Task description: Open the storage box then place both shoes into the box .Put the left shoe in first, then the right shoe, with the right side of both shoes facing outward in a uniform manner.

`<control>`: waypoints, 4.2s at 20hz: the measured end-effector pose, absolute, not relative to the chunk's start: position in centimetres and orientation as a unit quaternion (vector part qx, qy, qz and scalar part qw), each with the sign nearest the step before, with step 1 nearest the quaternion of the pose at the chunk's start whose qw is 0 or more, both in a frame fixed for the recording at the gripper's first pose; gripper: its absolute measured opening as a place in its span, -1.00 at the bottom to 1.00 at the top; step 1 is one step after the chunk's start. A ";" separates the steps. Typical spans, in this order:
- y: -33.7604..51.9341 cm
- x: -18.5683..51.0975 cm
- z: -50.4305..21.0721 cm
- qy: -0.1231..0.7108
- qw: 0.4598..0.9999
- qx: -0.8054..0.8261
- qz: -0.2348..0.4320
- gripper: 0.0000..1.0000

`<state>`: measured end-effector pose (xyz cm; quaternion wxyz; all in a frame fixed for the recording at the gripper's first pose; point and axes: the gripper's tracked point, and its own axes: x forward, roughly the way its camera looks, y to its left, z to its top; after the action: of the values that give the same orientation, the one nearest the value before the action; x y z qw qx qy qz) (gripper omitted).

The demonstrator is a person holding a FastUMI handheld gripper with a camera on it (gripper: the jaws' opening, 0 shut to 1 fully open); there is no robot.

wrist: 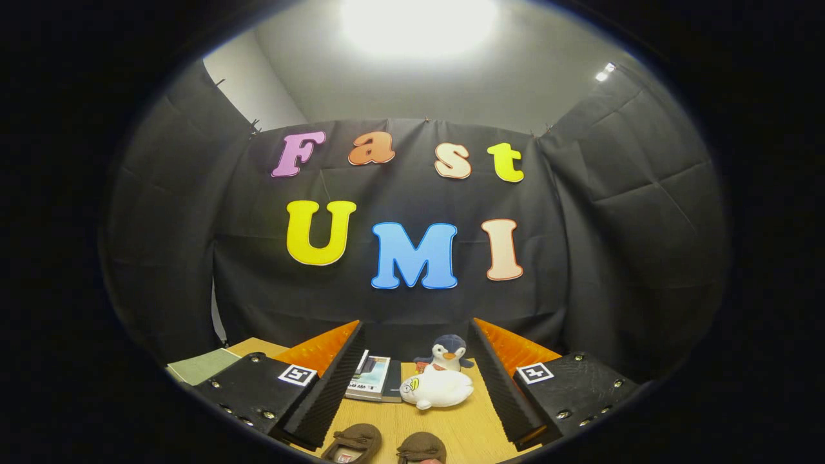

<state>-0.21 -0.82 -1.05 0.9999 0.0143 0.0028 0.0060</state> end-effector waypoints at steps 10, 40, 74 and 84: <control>4.4 -1.3 -4.8 0.058 0.984 0.150 0.079 0.95; 22.3 -5.2 -21.9 0.344 0.651 0.648 0.194 0.97; 26.5 -5.6 -17.3 0.391 0.660 0.573 0.289 -1.00; 30.7 -3.8 -10.3 0.391 0.709 0.490 0.324 -1.00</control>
<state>-3.83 30.68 -10.34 0.7087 0.4897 0.3911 0.3240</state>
